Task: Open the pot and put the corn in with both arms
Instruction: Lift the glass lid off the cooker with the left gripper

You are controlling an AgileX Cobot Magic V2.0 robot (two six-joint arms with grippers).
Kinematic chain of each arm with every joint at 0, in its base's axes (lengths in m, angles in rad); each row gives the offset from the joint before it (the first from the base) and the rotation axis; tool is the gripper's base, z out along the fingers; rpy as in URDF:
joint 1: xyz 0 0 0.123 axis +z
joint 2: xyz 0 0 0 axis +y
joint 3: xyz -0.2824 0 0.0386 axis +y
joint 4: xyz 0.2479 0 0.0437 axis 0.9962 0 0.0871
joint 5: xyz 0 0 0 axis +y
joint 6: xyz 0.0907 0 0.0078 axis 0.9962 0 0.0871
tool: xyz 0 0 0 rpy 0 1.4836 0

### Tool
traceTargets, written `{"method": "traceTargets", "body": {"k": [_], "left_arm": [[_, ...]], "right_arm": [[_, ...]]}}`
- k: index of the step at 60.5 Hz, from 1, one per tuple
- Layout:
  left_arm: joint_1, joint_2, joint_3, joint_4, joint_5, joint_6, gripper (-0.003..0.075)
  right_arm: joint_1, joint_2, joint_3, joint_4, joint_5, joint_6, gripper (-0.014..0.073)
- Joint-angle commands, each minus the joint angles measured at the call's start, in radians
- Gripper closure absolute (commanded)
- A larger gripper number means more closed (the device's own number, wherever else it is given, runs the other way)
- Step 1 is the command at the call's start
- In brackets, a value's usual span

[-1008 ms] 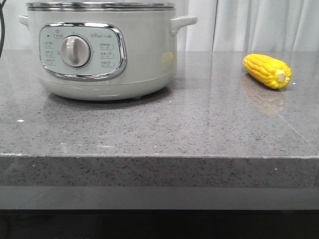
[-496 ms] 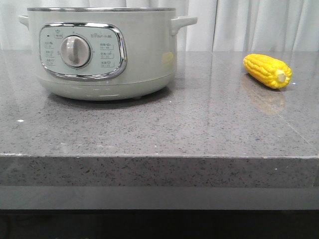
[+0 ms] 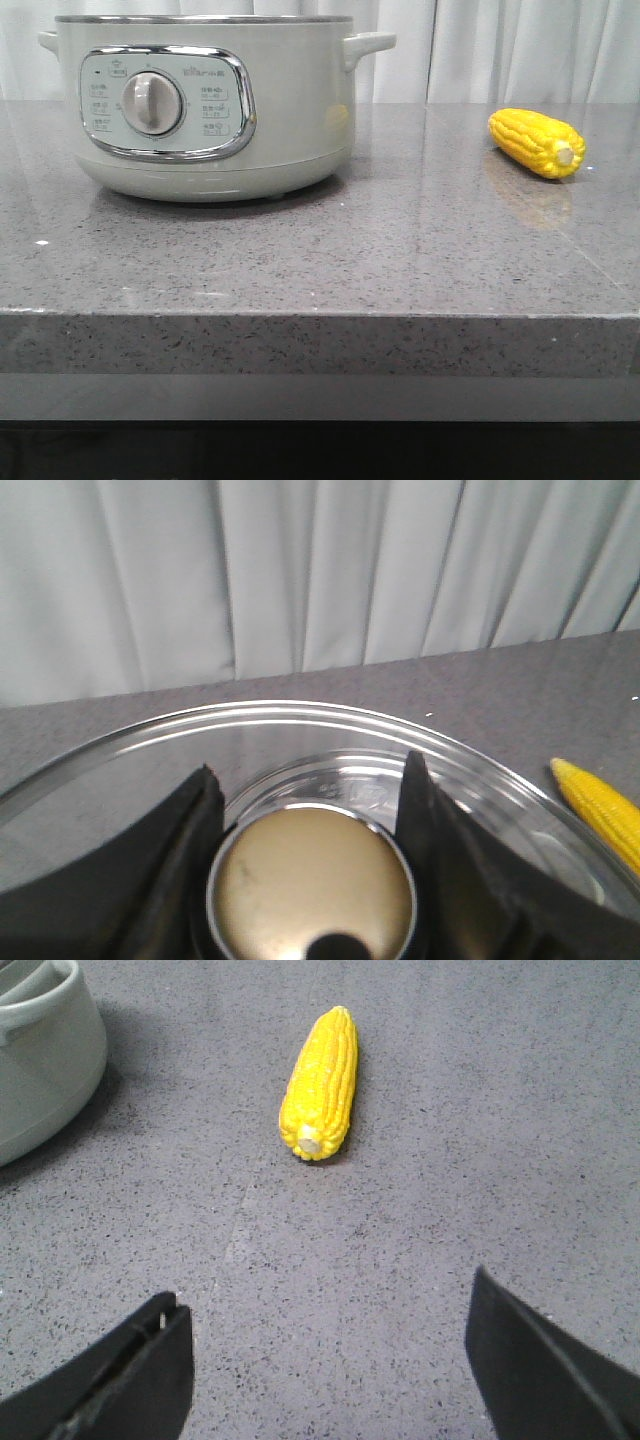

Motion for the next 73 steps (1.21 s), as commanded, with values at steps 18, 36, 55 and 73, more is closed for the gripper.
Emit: {"method": "traceTargets", "body": {"k": [18, 36, 55, 73], "left_arm": [[0.089, -0.283, 0.188, 0.003, -0.088, -0.012, 0.046], [0.091, -0.451, 0.385, 0.006, -0.091, -0.012, 0.046], [0.091, -0.465, 0.401, 0.006, -0.087, -0.012, 0.046], [0.091, -0.465, 0.409, 0.004, -0.083, -0.012, 0.046]], "right_arm": [[-0.004, 0.007, -0.033, 0.002, -0.078, -0.005, 0.0015], [-0.004, 0.007, -0.033, 0.003, -0.078, -0.005, 0.0015], [-0.004, 0.095, -0.136, 0.003, -0.007, -0.005, 0.0015], [0.036, 0.385, -0.368, 0.003, 0.153, -0.005, 0.0015]]}}
